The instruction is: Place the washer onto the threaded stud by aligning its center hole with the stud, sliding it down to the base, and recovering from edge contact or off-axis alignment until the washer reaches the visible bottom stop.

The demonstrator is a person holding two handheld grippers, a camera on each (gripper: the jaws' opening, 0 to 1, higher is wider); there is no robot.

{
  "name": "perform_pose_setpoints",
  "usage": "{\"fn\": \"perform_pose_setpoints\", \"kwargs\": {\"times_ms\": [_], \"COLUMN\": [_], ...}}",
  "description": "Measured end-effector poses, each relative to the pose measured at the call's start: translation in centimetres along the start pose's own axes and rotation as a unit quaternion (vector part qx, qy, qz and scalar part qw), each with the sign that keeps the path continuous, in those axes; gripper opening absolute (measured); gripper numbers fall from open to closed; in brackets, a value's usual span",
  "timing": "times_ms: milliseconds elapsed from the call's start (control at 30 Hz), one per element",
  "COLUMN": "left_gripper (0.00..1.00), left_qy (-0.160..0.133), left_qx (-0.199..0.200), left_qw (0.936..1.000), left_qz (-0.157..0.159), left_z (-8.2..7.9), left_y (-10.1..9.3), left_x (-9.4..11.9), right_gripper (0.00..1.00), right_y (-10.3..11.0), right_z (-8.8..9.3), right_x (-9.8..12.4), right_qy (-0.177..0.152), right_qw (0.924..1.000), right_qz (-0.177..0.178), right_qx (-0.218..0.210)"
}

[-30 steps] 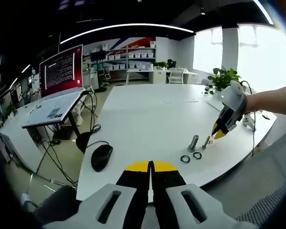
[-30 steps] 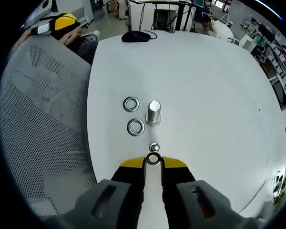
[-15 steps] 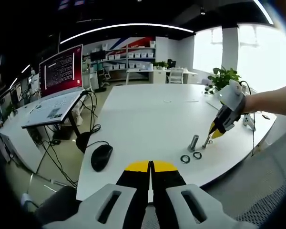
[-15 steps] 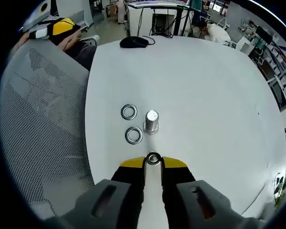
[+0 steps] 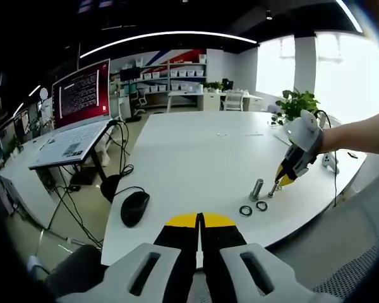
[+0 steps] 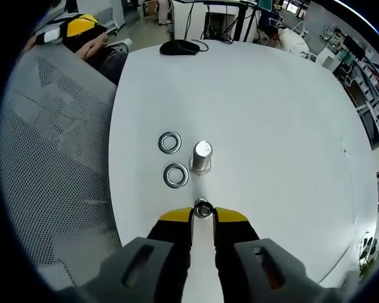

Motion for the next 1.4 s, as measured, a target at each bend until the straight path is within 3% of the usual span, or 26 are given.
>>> {"fn": "perform_pose_setpoints", "kwargs": {"times_ms": [667,933,1400], "left_gripper": [0.0,0.0,0.0], "left_qy": [-0.003,-0.005,-0.008], "left_qx": [0.004,0.004,0.004], "left_qw": [1.0,1.0,1.0], "left_qz": [-0.004,-0.004,-0.003], "left_z": [-0.2,-0.2,-0.2], "left_y": [0.1,0.1,0.1], "left_x": [0.0,0.0,0.0], "right_gripper": [0.14,0.2,0.22], "right_y": [0.3,0.4,0.2], "right_z": [1.2,1.6,3.9], "right_x": [-3.6,-3.4,-1.9], "right_qy": [0.028,0.038,0.026], "right_qw": [0.9995,0.9989,0.9993], "right_qz": [0.014,0.005,0.012], "right_qx": [0.003,0.027,-0.024]}}
Point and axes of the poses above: the point that each gripper's makers call its tool centre point, and the gripper's own axes: x roughly backward along the fingers, y roughly to its left, z roughly out of its underside, the point moved 4 cm from there along x, roughly backward along the fingers, and after that the axes turned 8 degrees about x, right-handed, at the moved point
